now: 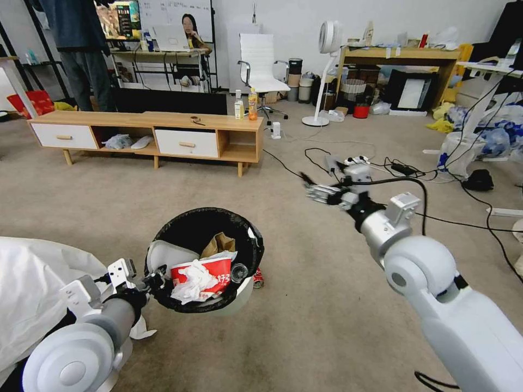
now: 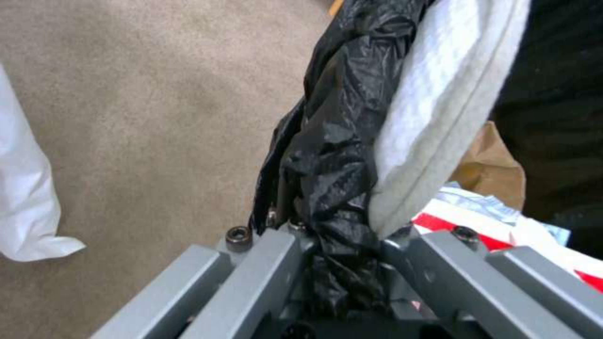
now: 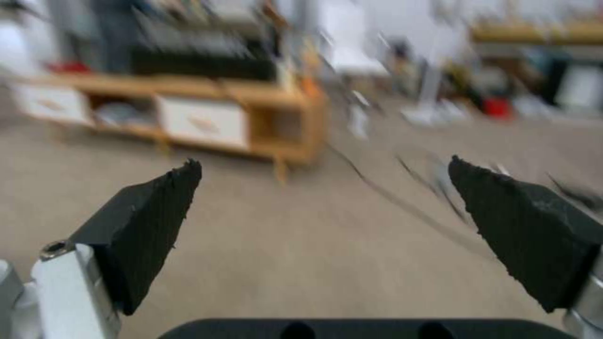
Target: Pick up the trash bin and place the garbage on the floor into it.
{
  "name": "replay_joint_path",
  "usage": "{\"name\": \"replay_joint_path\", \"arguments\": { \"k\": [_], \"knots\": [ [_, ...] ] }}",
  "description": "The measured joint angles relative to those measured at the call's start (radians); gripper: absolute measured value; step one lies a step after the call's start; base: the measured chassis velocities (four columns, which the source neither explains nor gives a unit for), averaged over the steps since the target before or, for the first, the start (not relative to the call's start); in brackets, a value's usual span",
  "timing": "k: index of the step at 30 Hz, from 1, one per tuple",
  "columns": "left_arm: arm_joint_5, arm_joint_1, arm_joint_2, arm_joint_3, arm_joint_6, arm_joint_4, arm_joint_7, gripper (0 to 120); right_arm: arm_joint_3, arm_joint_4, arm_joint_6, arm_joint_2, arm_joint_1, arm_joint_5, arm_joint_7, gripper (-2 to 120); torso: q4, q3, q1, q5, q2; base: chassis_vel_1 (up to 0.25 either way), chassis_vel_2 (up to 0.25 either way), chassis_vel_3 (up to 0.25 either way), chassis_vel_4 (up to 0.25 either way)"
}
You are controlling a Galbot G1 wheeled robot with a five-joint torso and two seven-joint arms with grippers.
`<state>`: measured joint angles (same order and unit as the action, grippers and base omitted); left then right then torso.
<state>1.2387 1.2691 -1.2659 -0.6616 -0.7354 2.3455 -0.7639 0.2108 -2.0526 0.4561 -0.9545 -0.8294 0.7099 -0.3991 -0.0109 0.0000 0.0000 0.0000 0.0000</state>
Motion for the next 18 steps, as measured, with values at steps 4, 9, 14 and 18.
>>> {"name": "replay_joint_path", "arguments": {
  "k": [4,9,14,18],
  "knots": [
    [0.000,-0.005,0.005,0.006,0.000,-0.004,0.001,4,-0.012,0.023,0.026,0.001,-0.080,-0.039,-0.028,100,-0.0004,0.000,0.000,0.0002,0.000,0.000,0.000,0.000,0.000],
    [0.004,-0.005,0.012,0.008,0.000,-0.006,0.002,4,-0.026,0.072,-0.027,-0.020,-0.145,-0.133,0.011,100,0.0001,0.000,0.000,0.0000,0.000,0.000,0.000,0.000,0.000],
    [0.009,-0.001,0.017,0.007,0.000,-0.006,0.003,4,-0.034,0.078,-0.073,-0.049,-0.164,-0.173,0.056,100,0.0002,0.000,0.000,-0.0001,0.000,0.000,0.000,0.000,0.000],
    [0.010,-0.002,0.017,0.007,0.000,-0.005,0.003,4,-0.034,0.077,-0.083,-0.059,-0.165,-0.180,0.074,100,0.0001,0.000,0.000,-0.0001,0.000,0.000,0.000,0.000,0.000]
  ]
}}
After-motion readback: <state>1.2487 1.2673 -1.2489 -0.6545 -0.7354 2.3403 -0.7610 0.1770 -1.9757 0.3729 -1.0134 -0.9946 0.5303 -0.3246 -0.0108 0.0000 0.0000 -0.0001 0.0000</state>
